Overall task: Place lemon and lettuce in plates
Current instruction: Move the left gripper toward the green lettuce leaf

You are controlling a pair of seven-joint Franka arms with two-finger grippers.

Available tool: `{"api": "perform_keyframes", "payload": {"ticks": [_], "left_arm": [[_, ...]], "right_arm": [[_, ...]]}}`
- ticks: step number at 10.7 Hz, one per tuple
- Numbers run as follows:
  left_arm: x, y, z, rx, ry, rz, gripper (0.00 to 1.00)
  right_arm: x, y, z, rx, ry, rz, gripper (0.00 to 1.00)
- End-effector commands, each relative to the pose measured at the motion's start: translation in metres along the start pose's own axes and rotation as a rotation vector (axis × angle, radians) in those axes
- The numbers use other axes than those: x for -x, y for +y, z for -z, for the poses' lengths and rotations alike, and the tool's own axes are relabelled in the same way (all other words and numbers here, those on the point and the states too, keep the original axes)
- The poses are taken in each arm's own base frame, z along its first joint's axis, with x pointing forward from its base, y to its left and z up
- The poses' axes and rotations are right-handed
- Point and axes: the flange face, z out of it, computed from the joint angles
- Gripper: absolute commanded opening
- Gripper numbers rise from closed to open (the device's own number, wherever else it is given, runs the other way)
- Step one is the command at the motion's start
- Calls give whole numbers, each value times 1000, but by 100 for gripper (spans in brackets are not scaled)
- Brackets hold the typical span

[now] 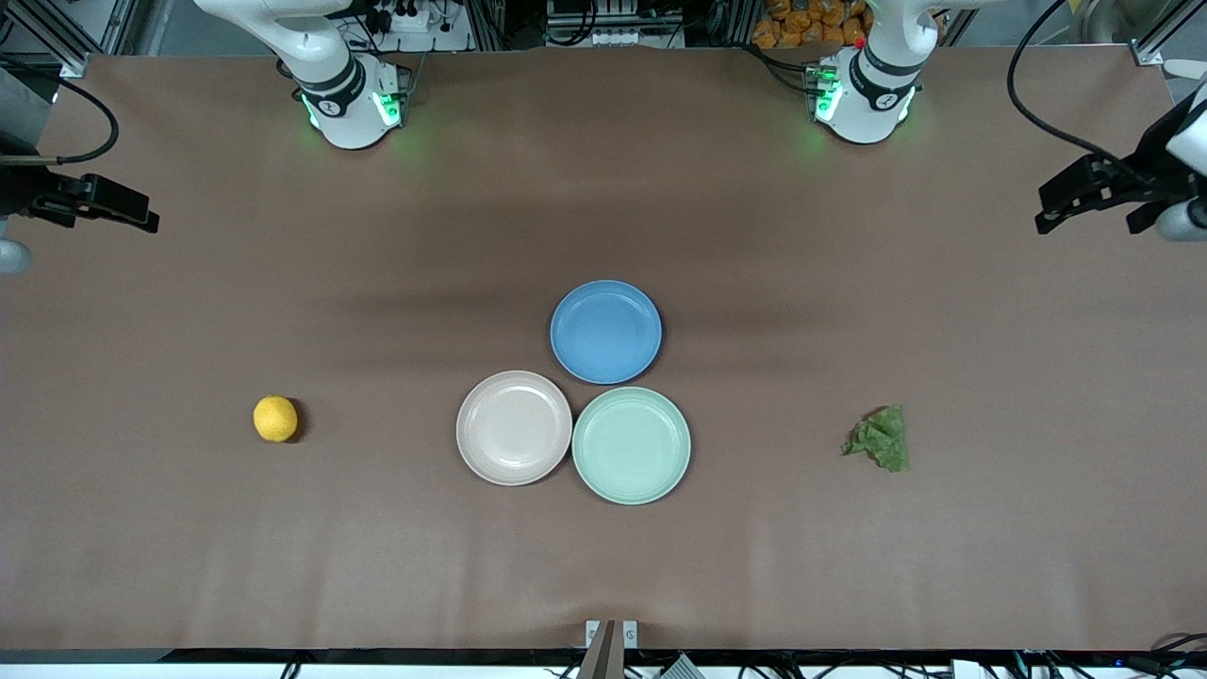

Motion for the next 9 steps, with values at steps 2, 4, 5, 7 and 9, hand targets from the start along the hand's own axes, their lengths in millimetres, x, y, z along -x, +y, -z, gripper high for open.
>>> {"api": "perform_keyframes", "payload": {"ticks": [2,4,5,7,9], "left_arm": [[-68,7,-102,-44,-52,-42,100],[-112,-4,-180,-40,-50,-54,100],[-128,-12,-221,-35,-61,-70,100],[-147,-25,-261,-29,-12,-73,100],[-155,-5,-298,-20,-18,-78,100]], "right_arm": [[6,3,5,18,7,-5,100],[4,7,4,16,13,-12,100],[1,8,4,15,27,-13,100],[-5,12,-3,15,25,-19,100],[-18,13,-18,9,54,-14,100]]}}
